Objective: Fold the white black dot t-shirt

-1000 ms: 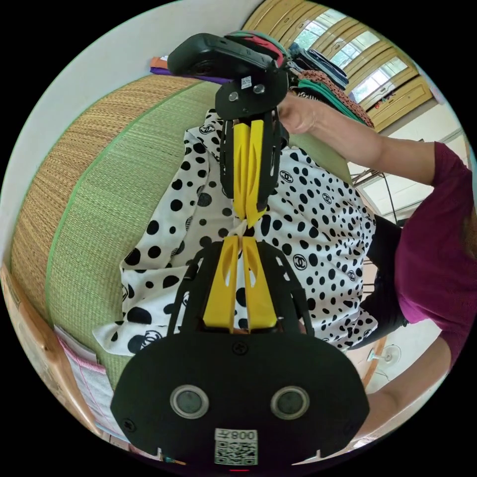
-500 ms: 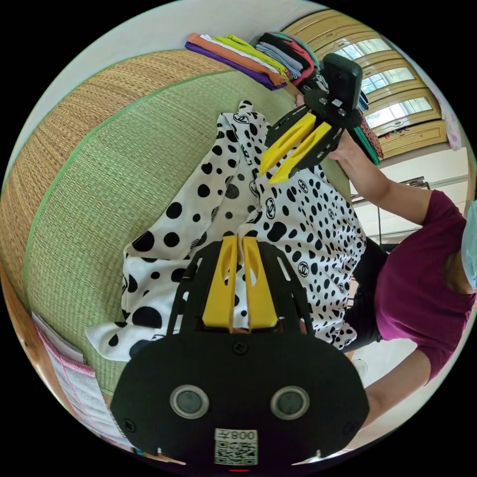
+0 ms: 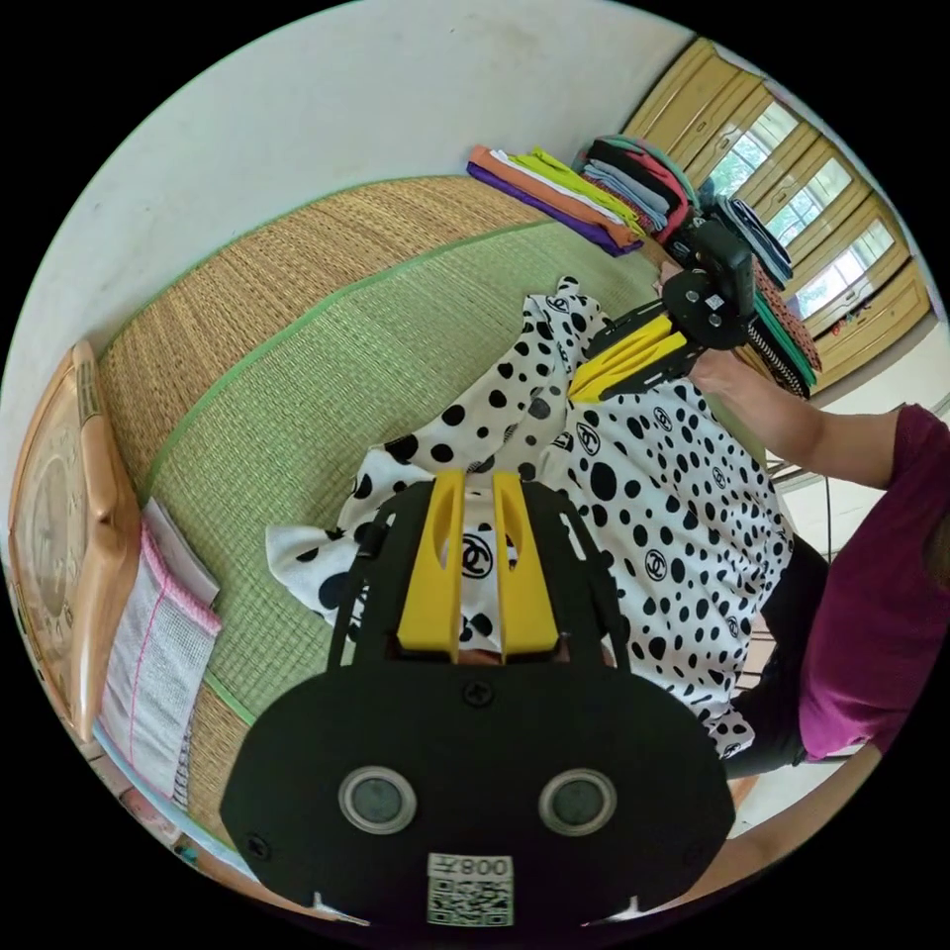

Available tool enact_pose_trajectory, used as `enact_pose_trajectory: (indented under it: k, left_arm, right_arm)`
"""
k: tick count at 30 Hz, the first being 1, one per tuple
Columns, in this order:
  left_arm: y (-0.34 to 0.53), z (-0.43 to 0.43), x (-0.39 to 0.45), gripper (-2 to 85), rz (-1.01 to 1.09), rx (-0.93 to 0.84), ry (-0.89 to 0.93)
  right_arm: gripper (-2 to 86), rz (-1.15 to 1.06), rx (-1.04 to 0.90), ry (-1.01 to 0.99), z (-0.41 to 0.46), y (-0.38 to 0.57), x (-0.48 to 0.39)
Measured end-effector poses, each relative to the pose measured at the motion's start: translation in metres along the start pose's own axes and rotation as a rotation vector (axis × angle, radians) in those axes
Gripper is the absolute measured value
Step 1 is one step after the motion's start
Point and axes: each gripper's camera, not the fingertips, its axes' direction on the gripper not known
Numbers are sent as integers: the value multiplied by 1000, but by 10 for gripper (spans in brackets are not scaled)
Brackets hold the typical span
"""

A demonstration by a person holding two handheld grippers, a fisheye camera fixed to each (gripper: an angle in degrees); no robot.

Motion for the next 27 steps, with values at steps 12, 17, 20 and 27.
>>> enact_pose_trajectory:
  k: [12, 17, 20, 27]
  left_arm:
    - [31, -9, -2, 64, -25, 34, -68]
    - [28, 10, 2, 71, 0, -45, -106]
    - [31, 9, -6, 73, -42, -4, -72]
    - [40, 6, -4, 80, -33, 99, 101]
  right_arm:
    - [48, 3, 78, -79, -19, 2, -9]
    - [68, -76, 51, -106, -6, -22, -26]
    - [68, -113, 20, -134, 10, -33, -36]
    - [60, -153, -28, -83, 30, -46, -39]
